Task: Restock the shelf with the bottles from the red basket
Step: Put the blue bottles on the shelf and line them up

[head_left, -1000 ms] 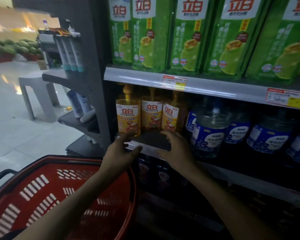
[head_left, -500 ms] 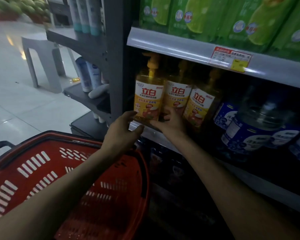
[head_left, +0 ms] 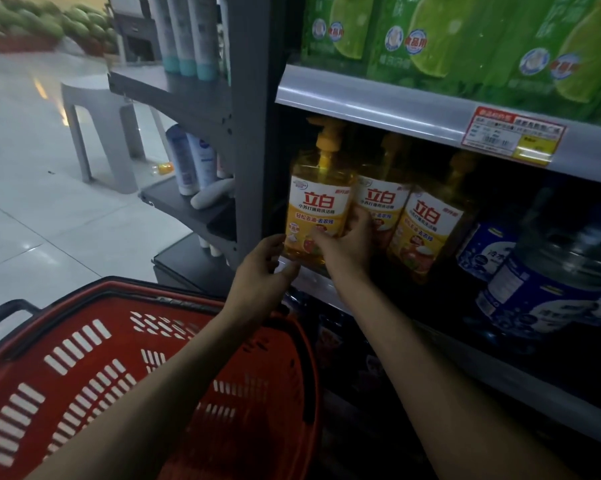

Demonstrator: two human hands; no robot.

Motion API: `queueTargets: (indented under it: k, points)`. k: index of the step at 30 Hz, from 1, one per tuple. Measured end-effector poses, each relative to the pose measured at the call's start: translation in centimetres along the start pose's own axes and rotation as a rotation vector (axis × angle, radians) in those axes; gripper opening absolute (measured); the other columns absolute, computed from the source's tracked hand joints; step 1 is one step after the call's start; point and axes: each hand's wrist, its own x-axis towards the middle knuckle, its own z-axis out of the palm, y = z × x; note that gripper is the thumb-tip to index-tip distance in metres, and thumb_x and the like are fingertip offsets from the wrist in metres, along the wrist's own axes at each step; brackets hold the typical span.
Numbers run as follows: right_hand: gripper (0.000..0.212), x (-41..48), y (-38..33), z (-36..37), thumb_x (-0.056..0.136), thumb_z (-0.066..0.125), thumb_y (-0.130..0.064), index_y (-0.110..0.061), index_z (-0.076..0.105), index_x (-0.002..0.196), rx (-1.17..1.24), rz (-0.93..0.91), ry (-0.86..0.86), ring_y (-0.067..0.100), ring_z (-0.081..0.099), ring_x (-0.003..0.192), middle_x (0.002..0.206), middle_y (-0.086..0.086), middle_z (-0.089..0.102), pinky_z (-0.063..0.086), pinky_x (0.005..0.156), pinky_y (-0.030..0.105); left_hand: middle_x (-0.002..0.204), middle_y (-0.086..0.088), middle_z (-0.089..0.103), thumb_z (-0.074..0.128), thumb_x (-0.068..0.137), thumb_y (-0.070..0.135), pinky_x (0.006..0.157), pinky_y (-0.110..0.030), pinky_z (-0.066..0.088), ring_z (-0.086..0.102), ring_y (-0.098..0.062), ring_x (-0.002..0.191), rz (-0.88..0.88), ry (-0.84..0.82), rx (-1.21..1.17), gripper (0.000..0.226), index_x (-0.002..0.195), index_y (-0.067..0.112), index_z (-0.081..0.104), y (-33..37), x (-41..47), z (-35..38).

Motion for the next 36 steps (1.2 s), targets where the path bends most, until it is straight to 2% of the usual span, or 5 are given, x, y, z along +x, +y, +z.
queueTargets:
  k: [8, 20, 25, 32, 36]
  points:
    - [0.084, -0.1, 0.5, -0.1, 0.069, 0.091, -0.032, -0.032, 0.046, 0.140, -0.112, -0.063, 0.001, 0.014, 0.057, 0.127, 0.137, -0.009, 0.058, 0.056, 0.098, 0.047, 0.142, 0.004, 0.061, 0.064, 0.097, 0.024, 0.106, -0.049, 0.053, 0.059, -0.016, 0.128, 0.015, 0.024, 0.035, 0.052, 0.146, 0.030, 0.051, 0.6, -0.3, 0.7]
    - [0.094, 0.1, -1.4, -0.8, 0.064, 0.094, -0.021, -0.029, 0.042, 0.142, -0.014, 0.040, -0.085, 0.020, 0.058, 0.125, 0.136, -0.004, 0.058, 0.052, 0.099, 0.045, 0.137, 0.008, 0.062, 0.065, 0.097, 0.021, 0.101, -0.038, 0.053, 0.058, -0.013, 0.126, 0.022, 0.014, 0.059, 0.051, 0.146, 0.028, 0.052, 1.8, -1.5, 0.1]
    - [0.085, -0.5, -2.1, -2.0, 0.066, 0.093, -0.014, -0.026, 0.050, 0.139, -0.035, 0.016, -0.105, 0.018, 0.056, 0.127, 0.135, -0.005, 0.060, 0.050, 0.103, 0.044, 0.126, 0.003, 0.064, 0.062, 0.098, 0.010, 0.059, -0.011, 0.052, 0.065, 0.013, 0.085, 0.019, 0.024, 0.068, 0.046, 0.141, 0.026, 0.056, 1.5, -1.7, -0.8]
    - [0.065, -3.2, -1.8, -4.0, 0.068, 0.092, -0.019, -0.026, 0.062, 0.125, -0.072, -0.240, -0.129, 0.005, 0.055, 0.119, 0.125, -0.013, 0.062, 0.049, 0.094, 0.022, 0.132, -0.002, 0.064, 0.064, 0.099, 0.014, 0.080, -0.027, 0.056, 0.064, -0.004, 0.106, -0.001, 0.017, 0.018, 0.052, 0.148, 0.027, 0.052, 1.9, -1.9, -1.3]
    - [0.069, -4.5, -2.4, -5.3, 0.066, 0.095, -0.025, -0.025, 0.064, 0.128, -0.100, -0.368, -0.179, 0.001, 0.052, 0.124, 0.131, -0.012, 0.059, 0.046, 0.091, 0.009, 0.120, 0.002, 0.069, 0.060, 0.100, 0.007, 0.090, -0.035, 0.053, 0.063, -0.012, 0.110, 0.005, -0.003, -0.146, 0.035, 0.126, 0.029, 0.064, 3.9, -2.4, -1.3]
